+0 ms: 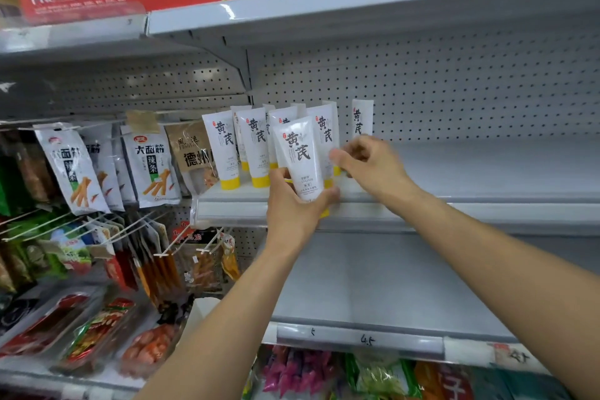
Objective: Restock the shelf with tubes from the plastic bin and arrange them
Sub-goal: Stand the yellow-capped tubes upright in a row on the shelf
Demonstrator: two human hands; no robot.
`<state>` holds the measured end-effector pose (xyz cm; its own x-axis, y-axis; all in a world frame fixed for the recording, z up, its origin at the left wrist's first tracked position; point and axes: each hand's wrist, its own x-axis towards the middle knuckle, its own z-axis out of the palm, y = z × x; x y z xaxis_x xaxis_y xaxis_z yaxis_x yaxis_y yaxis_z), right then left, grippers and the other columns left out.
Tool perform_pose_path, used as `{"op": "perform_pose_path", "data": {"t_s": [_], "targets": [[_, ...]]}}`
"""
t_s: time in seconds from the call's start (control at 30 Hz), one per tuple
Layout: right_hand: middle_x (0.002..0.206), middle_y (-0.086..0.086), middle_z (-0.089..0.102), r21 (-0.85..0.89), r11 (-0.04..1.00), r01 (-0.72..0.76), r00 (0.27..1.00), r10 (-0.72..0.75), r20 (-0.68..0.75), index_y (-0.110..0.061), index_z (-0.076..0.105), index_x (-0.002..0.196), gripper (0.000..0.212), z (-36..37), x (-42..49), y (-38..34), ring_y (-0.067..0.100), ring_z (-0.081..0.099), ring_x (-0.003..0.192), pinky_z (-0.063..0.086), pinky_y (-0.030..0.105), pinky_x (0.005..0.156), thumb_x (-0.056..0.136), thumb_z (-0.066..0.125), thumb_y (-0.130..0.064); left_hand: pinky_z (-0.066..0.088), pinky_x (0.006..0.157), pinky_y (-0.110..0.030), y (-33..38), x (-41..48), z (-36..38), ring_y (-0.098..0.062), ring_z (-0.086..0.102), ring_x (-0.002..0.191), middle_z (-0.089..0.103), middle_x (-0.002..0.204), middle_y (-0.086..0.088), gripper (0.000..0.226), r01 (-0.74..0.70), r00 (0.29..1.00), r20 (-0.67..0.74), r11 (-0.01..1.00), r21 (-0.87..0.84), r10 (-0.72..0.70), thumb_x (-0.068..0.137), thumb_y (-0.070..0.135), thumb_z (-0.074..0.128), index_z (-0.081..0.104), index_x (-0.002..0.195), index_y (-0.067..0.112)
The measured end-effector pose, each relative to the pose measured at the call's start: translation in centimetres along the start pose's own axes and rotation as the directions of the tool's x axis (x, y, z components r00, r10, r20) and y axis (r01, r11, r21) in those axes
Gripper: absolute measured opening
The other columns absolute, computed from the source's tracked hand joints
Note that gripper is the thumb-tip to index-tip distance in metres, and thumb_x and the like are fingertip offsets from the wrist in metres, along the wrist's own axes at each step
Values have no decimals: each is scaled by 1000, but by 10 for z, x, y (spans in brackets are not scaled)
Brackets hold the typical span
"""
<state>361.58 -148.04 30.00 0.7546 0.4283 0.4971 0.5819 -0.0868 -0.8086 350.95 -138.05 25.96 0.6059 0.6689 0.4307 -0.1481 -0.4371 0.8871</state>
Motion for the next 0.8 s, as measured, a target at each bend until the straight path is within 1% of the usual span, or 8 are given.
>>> {"op": "perform_pose_path", "data": {"t_s": [0.1, 0.2, 0.3, 0.4, 0.53, 0.6, 0.7, 0.8], "targets": [[92, 1, 67, 29, 992, -125, 964, 114, 238, -14, 62, 96, 57, 5, -13, -11, 14, 63, 81, 55, 37, 80, 57, 81, -52, 56, 76, -48, 3, -3, 8, -15, 66, 92, 62, 105, 5, 77, -42, 999, -6, 999, 12, 43, 50, 56, 81, 38, 109, 28], [101, 0, 71, -49, 992, -115, 956, 123, 265, -16, 62, 105, 67, 9, -14, -13, 14, 68, 94, 56, 39, 87, 51, 84, -47, 55, 78, -44, 6, -5, 13, -15, 65, 92, 61, 106, 5, 74, -100, 995, 9, 992, 79, 99, 54, 47, 84, 38, 108, 25], [96, -5, 73, -77, 994, -81, 965, 98, 245, -19, 65, 105, 71, 8, -14, -14, 11, 69, 91, 57, 40, 84, 42, 82, -49, 56, 75, -44, 8, -5, 14, -15, 63, 90, 60, 104, 3, 70, -121, 992, 35, 985, 123, 117, 53, 45, 81, 38, 105, 25], [89, -3, 74, -108, 990, -95, 968, 117, 224, -18, 67, 98, 62, 3, -14, -19, 13, 71, 85, 59, 41, 78, 44, 83, -43, 56, 74, -42, 10, -4, 13, -13, 62, 88, 60, 102, 3, 71, -116, 991, 84, 982, 151, 104, 50, 52, 78, 40, 105, 26], [90, -1, 73, -106, 991, -86, 989, 98, 113, -13, 66, 97, 34, -10, -1, -24, 13, 70, 83, 58, 35, 79, 68, 82, -20, 52, 78, -39, 10, 4, 1, -12, 53, 82, 54, 96, 6, 55, -140, 984, 140, 963, 230, 109, 72, 46, 76, 46, 113, 25], [91, 0, 71, -122, 989, -86, 994, 94, 61, -11, 65, 98, 32, -17, 7, -24, 14, 69, 82, 58, 31, 75, 71, 79, -15, 51, 82, -42, 9, 9, -6, -14, 56, 86, 58, 95, 7, 38, -171, 979, 158, 939, 300, 128, 83, 41, 67, 48, 112, 25], [93, 2, 69, -173, 980, -99, 994, 106, 33, -10, 62, 100, 34, -19, 14, -20, 15, 67, 83, 57, 32, 73, 71, 77, -17, 49, 86, -43, 8, 13, -14, -15, 58, 90, 59, 92, 12, 22, -209, 973, 176, 886, 414, 148, 91, 35, 57, 50, 109, 26], [86, -2, 64, -193, 974, -116, 992, 125, 35, -11, 59, 98, 30, -16, 17, -12, 10, 61, 75, 47, 23, 59, 73, 75, -15, 48, 88, -44, 5, 14, -17, -16, 58, 91, 59, 91, 14, 14, -227, 969, 193, 864, 449, 155, 93, 31, 52, 55, 106, 26]]}}
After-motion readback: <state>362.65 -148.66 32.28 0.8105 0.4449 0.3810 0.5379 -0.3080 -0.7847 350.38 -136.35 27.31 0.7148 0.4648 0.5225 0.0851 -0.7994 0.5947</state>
